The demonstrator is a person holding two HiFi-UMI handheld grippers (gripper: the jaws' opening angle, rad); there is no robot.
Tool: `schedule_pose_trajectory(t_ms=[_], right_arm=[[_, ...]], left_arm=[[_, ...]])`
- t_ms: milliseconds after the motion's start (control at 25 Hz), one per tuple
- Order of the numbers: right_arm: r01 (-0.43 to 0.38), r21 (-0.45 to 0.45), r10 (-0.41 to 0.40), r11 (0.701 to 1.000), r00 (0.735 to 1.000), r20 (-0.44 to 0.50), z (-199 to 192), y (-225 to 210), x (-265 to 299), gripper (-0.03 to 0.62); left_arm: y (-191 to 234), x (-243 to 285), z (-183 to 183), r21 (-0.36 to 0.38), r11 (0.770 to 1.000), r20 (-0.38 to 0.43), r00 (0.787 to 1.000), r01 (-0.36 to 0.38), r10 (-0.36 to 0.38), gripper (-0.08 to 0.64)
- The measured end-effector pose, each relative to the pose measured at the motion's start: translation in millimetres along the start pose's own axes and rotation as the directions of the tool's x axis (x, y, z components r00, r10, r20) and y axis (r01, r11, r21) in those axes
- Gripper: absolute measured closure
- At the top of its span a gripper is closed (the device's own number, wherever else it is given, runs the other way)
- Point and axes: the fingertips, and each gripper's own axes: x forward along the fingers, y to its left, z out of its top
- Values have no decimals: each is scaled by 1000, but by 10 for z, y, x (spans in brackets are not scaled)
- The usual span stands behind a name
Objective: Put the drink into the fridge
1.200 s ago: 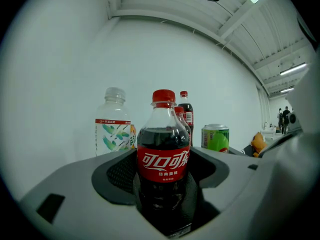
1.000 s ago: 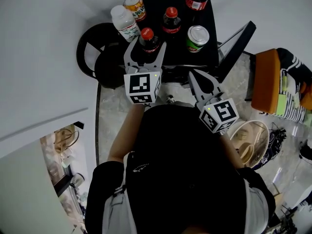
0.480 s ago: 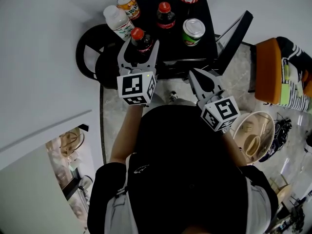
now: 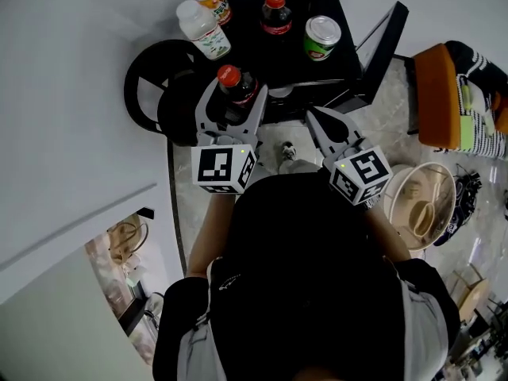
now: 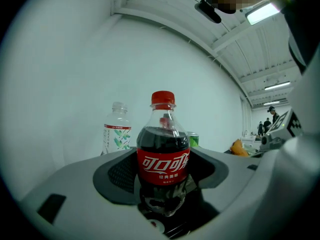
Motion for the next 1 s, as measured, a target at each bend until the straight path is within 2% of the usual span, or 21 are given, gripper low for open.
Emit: schedule_pose_trajectory(t_ms=[200, 400, 600, 720, 800, 1000], right_arm=[[35, -13, -35, 999, 999, -21, -114, 308, -18, 578], [99, -22, -99, 995, 995, -24, -198, 526, -109, 578], [182, -29, -183, 983, 982, -46, -326, 663, -237, 578], [211, -16, -211, 977, 976, -60, -460, 779, -346, 578], [229, -21, -230, 973, 973, -35, -499, 823, -403, 578], [311, -50, -311, 949, 950, 9, -520, 892, -543, 578]], left_arm=[[-141, -303, -62, 56, 992, 3, 993, 117, -117, 244], [-170, -568, -204, 23, 983, -10, 983, 184, -184, 244], [-186, -861, -286, 33, 964, -17, 964, 265, -265, 244], [-210, -990, -396, 28, 949, -29, 950, 313, -312, 244], [-261, -1038, -459, 14, 937, -23, 937, 349, -348, 244], [-494, -1148, -637, -11, 896, -43, 895, 444, -444, 244]])
